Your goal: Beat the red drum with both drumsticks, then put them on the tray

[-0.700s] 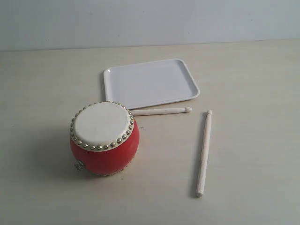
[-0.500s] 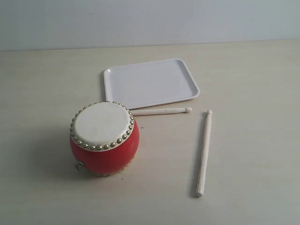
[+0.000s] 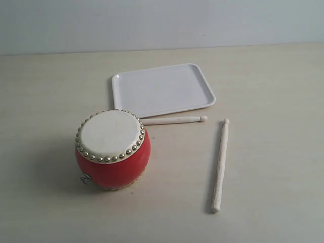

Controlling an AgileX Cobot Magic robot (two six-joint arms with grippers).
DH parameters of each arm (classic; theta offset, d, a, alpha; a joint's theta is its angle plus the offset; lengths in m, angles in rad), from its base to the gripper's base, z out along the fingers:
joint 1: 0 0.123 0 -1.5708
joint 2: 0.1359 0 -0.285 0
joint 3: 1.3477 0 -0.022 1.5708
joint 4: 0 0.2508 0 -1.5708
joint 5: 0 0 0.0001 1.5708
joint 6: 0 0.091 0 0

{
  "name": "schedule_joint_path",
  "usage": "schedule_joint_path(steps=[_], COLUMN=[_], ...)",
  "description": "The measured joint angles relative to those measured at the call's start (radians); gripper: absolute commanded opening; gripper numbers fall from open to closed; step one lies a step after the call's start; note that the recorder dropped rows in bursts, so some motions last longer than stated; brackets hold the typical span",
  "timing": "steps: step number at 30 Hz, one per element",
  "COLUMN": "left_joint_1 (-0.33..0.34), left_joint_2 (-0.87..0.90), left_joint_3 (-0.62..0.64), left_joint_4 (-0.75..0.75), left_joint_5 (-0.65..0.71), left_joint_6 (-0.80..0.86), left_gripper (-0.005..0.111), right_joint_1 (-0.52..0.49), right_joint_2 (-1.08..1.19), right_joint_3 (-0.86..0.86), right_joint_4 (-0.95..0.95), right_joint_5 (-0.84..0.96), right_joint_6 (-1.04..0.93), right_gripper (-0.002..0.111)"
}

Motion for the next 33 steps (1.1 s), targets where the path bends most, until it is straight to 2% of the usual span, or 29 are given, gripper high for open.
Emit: schedule_joint_path(steps=[5, 18, 26, 30, 32, 33], left_joint_1=[0.0, 0.0, 0.0, 0.0, 0.0, 0.0], left_joint_2=[0.0, 0.0, 0.0, 0.0, 0.0, 0.0], left_joint_3=[0.0, 0.0, 0.0, 0.0, 0.0, 0.0], left_joint_4=[0.0, 0.044, 0.041, -0.055, -0.121, -0.155], left_joint_5=[0.0, -0.002, -0.013, -0.068, -0.094, -0.152], left_joint_6=[0.0, 0.141, 0.152, -0.05, -0.209, -0.374], left_gripper=[0.0, 0.0, 0.0, 0.0, 0.0, 0.0], right_joint_1=[0.0, 0.0, 0.0, 0.0, 0.0, 0.0], right_joint_2=[0.0, 0.0, 0.0, 0.0, 0.0, 0.0], right_joint_3=[0.0, 0.0, 0.0, 0.0, 0.0, 0.0], right_joint_4=[0.0, 0.0, 0.0, 0.0, 0.0, 0.0], right_joint_5=[0.0, 0.0, 0.0, 0.0, 0.0, 0.0], right_joint_6=[0.0, 0.0, 0.0, 0.0, 0.0, 0.0], right_gripper=[0.0, 0.0, 0.0, 0.0, 0.0, 0.0])
